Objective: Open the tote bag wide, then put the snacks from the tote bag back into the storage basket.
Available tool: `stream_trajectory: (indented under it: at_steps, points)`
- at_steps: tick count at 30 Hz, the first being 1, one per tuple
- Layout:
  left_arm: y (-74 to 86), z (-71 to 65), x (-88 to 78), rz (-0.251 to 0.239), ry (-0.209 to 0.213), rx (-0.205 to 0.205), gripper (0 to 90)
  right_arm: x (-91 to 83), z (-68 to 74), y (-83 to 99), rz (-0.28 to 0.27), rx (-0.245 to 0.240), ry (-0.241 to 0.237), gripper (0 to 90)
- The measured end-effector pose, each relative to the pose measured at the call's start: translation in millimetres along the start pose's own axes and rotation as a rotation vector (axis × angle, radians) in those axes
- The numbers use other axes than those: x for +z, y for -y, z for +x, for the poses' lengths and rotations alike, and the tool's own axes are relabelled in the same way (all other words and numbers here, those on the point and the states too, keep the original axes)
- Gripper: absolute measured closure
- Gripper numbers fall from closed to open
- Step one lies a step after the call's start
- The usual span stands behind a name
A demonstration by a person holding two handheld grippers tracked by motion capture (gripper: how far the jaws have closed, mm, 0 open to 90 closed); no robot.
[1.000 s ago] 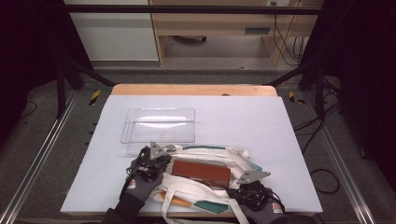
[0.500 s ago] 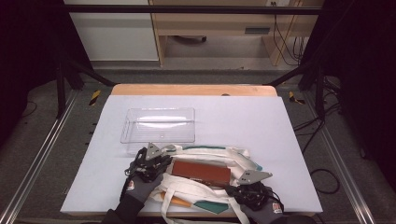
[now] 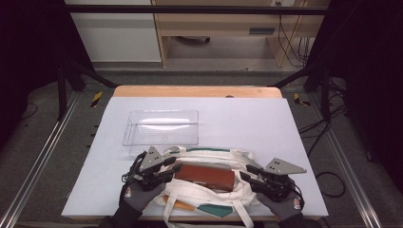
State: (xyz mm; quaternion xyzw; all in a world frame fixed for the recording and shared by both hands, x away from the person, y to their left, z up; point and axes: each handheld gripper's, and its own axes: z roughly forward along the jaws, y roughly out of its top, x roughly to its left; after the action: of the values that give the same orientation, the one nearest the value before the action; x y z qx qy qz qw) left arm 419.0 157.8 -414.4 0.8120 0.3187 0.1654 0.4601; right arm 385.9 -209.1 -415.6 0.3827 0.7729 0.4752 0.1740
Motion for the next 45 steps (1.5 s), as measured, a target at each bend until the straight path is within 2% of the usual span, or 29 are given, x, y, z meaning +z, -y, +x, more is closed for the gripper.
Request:
stream_trajectory:
  at_steps: [1,4,5,7,9,14,20,25,30,34,38,42,45]
  points:
    - [-0.9,-3.5,5.0,0.025,0.004,0.027,59.5,-0.9,-2.7,-0.5,-0.004,0.003,0.007,59.1]
    - [-1.4,-6.1,9.9,0.036,0.02,0.042,55.5,-2.2,-7.5,-0.9,-0.012,0.007,0.028,55.0]
    - [-2.2,-7.5,14.6,0.051,0.042,0.056,53.3,-3.1,-10.6,-1.4,-0.017,0.016,0.04,52.0]
    - [-2.3,-8.5,18.8,0.06,0.061,0.068,50.2,-3.6,-13.2,-2.4,-0.021,0.02,0.051,48.3]
    - [-1.9,-10.2,21.9,0.069,0.047,0.091,46.9,-3.7,-14.6,-4.2,-0.024,0.017,0.066,45.0]
    - [-1.5,-9.6,25.9,0.076,0.062,0.109,41.6,-6.2,-18.8,-8.5,-0.048,0.013,0.107,37.5]
    - [-0.8,-8.3,26.8,0.087,0.099,0.128,36.7,-11.8,-26.5,-6.8,-0.059,0.039,0.124,38.2]
    - [3.0,-13.0,34.8,0.139,0.126,0.166,32.8,-10.2,-26.9,-6.1,-0.046,0.034,0.127,38.3]
    - [2.2,-16.6,38.2,0.143,0.13,0.197,31.2,-9.9,-28.3,-4.8,-0.041,0.033,0.133,38.2]
    - [1.8,-13.6,40.8,0.147,0.109,0.218,28.6,-11.6,-32.2,-3.4,-0.038,0.036,0.143,37.7]
    - [0.7,-6.6,44.4,0.159,0.131,0.204,23.1,-12.0,-34.6,-2.1,-0.035,0.043,0.146,37.6]
    - [1.6,-5.4,47.4,0.181,0.147,0.232,19.6,-11.1,-34.5,-1.7,-0.027,0.044,0.141,37.0]
    - [3.0,-5.1,48.4,0.173,0.154,0.219,18.7,-9.8,-34.3,-1.3,-0.02,0.04,0.142,36.9]
